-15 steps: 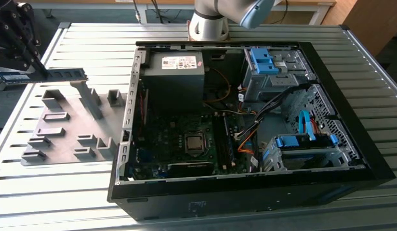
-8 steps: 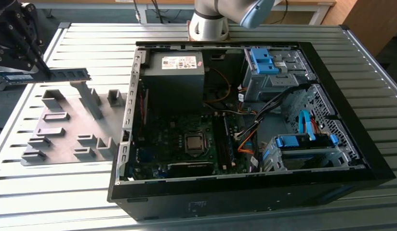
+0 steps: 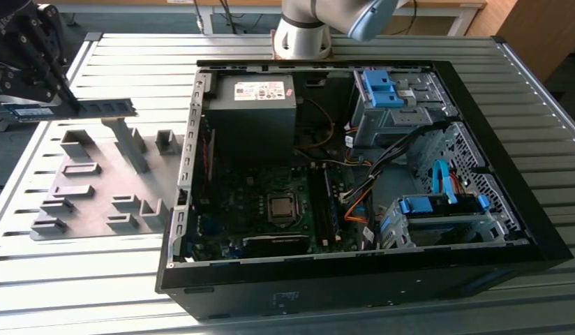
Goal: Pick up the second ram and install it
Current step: 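Pick up the second ram and move it above second insertion slot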
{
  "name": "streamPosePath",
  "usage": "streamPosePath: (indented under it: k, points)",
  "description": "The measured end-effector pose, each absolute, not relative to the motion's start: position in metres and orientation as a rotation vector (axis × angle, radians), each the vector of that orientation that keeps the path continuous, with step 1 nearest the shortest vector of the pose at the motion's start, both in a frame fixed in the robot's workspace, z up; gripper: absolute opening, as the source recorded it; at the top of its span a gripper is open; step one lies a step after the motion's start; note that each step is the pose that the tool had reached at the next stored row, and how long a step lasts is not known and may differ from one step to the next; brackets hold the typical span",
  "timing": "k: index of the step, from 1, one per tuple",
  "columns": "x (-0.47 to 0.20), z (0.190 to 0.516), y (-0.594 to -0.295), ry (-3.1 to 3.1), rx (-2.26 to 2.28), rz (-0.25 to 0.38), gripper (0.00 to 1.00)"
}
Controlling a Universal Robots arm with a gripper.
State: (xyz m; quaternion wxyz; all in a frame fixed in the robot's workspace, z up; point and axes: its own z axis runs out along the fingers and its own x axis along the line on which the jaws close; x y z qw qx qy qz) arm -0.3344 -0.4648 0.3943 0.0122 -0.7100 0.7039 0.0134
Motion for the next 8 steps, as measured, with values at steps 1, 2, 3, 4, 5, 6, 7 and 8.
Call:
streamPosePath:
  k: [1, 2, 3, 4, 5, 6, 7, 8]
  points:
    - [-0.3338, 0.3943, -0.4648, 2.195, -2.213, 0.042, 0.14]
    - [-0.3331, 0.3943, -0.4648, 2.194, -2.213, 0.042, 0.14]
    - [-0.3324, 0.3943, -0.4648, 2.195, -2.214, 0.042, 0.14]
    - [-0.3317, 0.3943, -0.4648, 2.195, -2.214, 0.042, 0.14]
    - [-0.3311, 0.3943, -0.4648, 2.194, -2.214, 0.042, 0.14]
    - [-0.3304, 0.3943, -0.4648, 2.194, -2.213, 0.042, 0.14]
    - [-0.3296, 0.3943, -0.4648, 2.195, -2.214, 0.042, 0.14]
    - [-0.3289, 0.3943, -0.4648, 2.194, -2.213, 0.042, 0.14]
